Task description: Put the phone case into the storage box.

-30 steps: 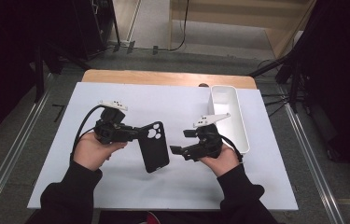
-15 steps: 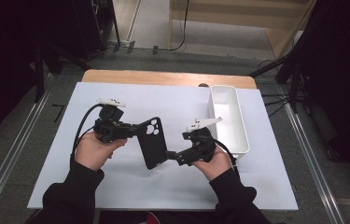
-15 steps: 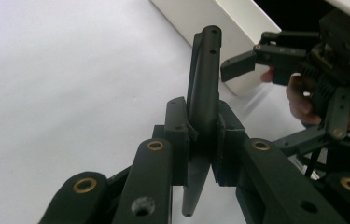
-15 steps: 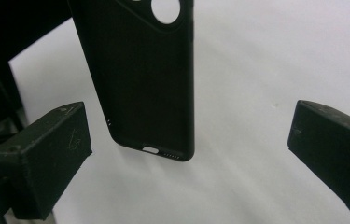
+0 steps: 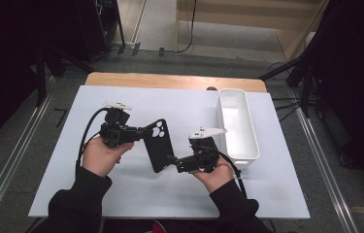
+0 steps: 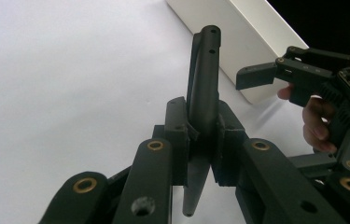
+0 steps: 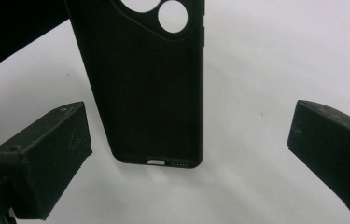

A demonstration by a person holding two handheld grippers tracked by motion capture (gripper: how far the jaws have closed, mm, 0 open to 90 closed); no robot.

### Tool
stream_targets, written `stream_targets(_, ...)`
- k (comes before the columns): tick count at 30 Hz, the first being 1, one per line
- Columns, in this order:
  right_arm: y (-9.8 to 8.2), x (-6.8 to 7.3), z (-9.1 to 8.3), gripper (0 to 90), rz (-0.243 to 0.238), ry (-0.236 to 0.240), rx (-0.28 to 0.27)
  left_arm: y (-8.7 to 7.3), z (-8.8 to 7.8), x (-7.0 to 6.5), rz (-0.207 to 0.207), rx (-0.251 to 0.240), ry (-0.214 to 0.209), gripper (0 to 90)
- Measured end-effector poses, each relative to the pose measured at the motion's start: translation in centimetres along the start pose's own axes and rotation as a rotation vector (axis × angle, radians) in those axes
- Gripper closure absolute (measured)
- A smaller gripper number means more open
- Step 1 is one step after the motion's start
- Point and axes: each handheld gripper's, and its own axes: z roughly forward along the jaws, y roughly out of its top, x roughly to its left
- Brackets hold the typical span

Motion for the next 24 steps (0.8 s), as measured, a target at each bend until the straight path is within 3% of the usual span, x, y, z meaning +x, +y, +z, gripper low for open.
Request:
stream_targets(8,-0.1,0.6,0.2,0.0,0.005,-0.021,-0.035,-0.1,0.5,0.0,-0.022,-0.005,0.016,78.5)
stream_targets(14,-0.2,1.1,0.3,0.0,0.011,-0.039,-0.073,-0.3,0.9,-0.4,-0.015,0.001,0.017,78.5)
stream_targets(24,-0.2,1.9,0.6,0.0,0.011,-0.059,-0.077,-0.4,1.7,-1.1,-0.036,0.017,-0.031,78.5)
